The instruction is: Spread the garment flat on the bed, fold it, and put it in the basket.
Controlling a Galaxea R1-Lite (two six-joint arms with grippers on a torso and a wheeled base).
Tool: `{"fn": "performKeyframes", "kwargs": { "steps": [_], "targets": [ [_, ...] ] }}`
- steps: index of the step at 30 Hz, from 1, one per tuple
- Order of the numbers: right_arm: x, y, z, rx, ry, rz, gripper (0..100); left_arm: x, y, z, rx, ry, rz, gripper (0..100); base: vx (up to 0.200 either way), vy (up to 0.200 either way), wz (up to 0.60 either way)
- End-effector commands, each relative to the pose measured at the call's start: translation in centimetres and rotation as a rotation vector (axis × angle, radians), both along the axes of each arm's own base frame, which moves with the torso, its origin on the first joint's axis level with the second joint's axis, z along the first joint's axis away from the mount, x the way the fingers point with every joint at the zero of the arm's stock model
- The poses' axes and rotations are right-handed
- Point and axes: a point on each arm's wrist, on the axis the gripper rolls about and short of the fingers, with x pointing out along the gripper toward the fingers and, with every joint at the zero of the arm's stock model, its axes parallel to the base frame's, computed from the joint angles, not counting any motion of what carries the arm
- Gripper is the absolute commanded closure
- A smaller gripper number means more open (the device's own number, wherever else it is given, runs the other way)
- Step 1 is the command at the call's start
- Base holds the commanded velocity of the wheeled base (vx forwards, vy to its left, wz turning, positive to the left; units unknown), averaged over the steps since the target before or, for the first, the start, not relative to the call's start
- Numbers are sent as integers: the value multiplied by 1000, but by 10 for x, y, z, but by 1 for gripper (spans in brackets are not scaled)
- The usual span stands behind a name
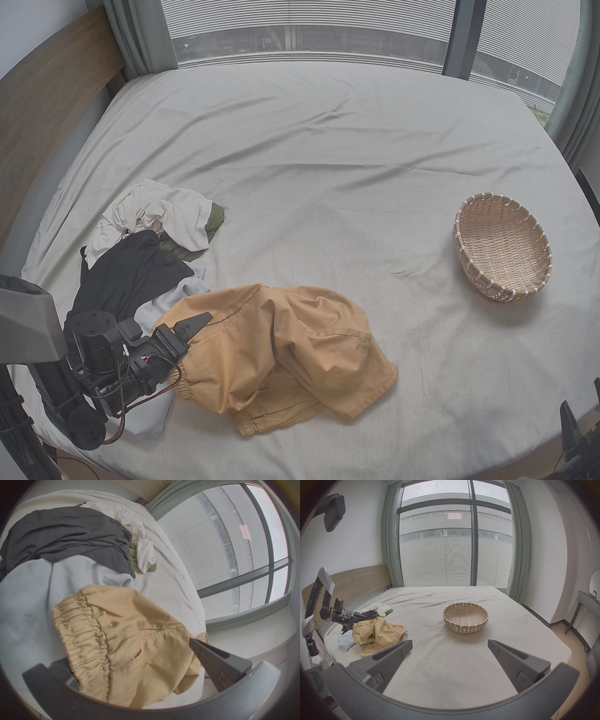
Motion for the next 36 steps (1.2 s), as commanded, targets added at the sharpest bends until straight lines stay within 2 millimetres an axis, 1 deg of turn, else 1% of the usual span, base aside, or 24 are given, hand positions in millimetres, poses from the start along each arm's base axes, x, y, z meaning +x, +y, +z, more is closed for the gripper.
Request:
{"fn": "performKeyframes", "kwargs": {
  "steps": [1, 2, 10, 14, 16, 17, 18, 19, 20, 24, 26, 28, 30, 31, 32, 33, 34, 36],
  "targets": [
    [0, 0, -5, 0, 1, 1, 0, 3, -2, -1, 2, -6, 7, 0, 0, 0, 0],
    [0, 0, -5, 0, 1, 0, 0, 3, -2, -1, 2, -6, 7, 100, 0, 0, 0],
    [0, 0, -5, 0, 1, 1, 0, 2, -1, -1, 4, 0, 5, 100, 0, 0, 0],
    [0, 0, -5, 0, 1, 1, 0, 0, -3, 4, -4, -22, -1, 100, 0, 0, 0],
    [0, 0, -5, 0, 1, 1, 0, -3, -5, 15, -17, -63, -14, 100, 0, 0, 0],
    [0, 0, -5, 0, 1, 1, 0, -3, -6, 16, -19, -67, -17, 100, 0, 0, 0],
    [0, 0, -5, 0, 1, 1, 0, -11, -12, 34, -47, -137, -51, 100, 0, 0, 0],
    [0, 0, -5, 0, 1, 1, 0, -15, -14, 43, -60, -170, -64, 100, 0, 0, 0],
    [0, 0, -5, 0, 1, 0, 0, -22, -17, 59, -87, -232, -98, 100, 0, 0, 0],
    [0, 0, -5, 0, 1, 0, 0, -33, -27, 94, -150, -379, -155, 100, 0, 0, 0],
    [0, 0, -5, 0, 1, 0, 0, -34, -30, 104, -135, -440, -175, 100, 0, 0, 0],
    [0, 0, -5, 0, 1, 0, 0, -32, -32, 107, -74, -490, -199, 100, 0, 0, 0],
    [0, 0, -5, 0, 1, 0, 0, -30, -35, 107, 32, -555, -263, 100, 0, 0, 0],
    [0, 0, -5, 2, 1, 0, 0, -31, -36, 106, 57, -573, -299, 100, 0, 0, 0],
    [0, 0, -5, 2, 1, 0, 0, -31, -37, 106, 64, -577, -310, 100, 0, 0, 0],
    [0, 0, -5, 2, 1, 0, 0, -32, -41, 105, 86, -602, -376, 100, 0, 0, 0],
    [0, 0, -5, 0, 1, 0, 0, -31, -44, 105, 97, -612, -404, 100, 0, 0, 0],
    [0, 0, -5, 0, 1, 0, 0, -27, -46, 106, 121, -647, -434, 100, 0, 0, 0]
  ]
}}
